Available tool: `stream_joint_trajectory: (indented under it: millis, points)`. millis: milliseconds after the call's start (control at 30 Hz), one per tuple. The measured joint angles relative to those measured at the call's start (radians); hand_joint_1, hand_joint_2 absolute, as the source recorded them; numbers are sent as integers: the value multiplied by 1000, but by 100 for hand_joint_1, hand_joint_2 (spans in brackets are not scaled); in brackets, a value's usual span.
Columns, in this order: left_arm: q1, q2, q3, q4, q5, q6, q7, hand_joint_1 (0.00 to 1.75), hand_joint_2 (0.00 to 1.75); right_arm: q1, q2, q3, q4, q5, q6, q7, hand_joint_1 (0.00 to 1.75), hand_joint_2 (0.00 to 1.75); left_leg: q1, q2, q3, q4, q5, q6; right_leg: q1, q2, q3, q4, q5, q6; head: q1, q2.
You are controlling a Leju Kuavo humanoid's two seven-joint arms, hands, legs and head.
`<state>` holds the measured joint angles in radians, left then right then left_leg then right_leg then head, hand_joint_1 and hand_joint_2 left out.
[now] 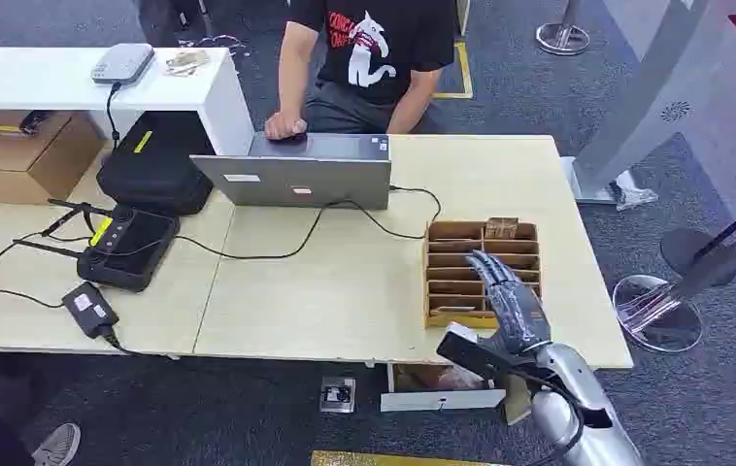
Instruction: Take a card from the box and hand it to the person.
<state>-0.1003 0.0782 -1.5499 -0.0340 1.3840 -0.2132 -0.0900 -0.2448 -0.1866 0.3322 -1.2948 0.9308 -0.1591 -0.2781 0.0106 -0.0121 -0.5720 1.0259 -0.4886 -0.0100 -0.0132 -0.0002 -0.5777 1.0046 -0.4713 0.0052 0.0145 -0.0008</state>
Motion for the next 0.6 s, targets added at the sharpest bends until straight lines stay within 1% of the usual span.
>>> stream_joint_trajectory:
  millis: [167, 367, 500, 600]
  points:
    - [0, 0, 0, 0, 3, 0, 0, 0, 175, -16, 27, 16, 45, 12, -15, 5, 0, 175, 0, 0, 0, 0, 0, 0, 0, 0, 0, 0, 0, 0, 0, 0]
    - [-1, 0, 0, 0, -2, 1, 0, 0, 175, -17, 40, 23, 71, 24, -25, 9, 2, 175, 0, 0, 0, 0, 0, 0, 0, 0, 0, 0, 0, 0, 0, 0]
    - [-1, 0, 0, 0, -6, 1, 0, 0, 175, -17, 43, 24, 80, 24, -25, 9, 19, 175, 0, 0, 0, 0, 0, 0, 0, 0, 0, 0, 0, 0, 0, 0]
    - [-1, 0, 0, 0, -10, 1, 8, 0, 175, -17, 45, 24, 84, 27, -26, 9, 24, 175, 0, 0, 0, 0, 0, 0, 0, 0, 0, 0, 0, 0, 0, 0]
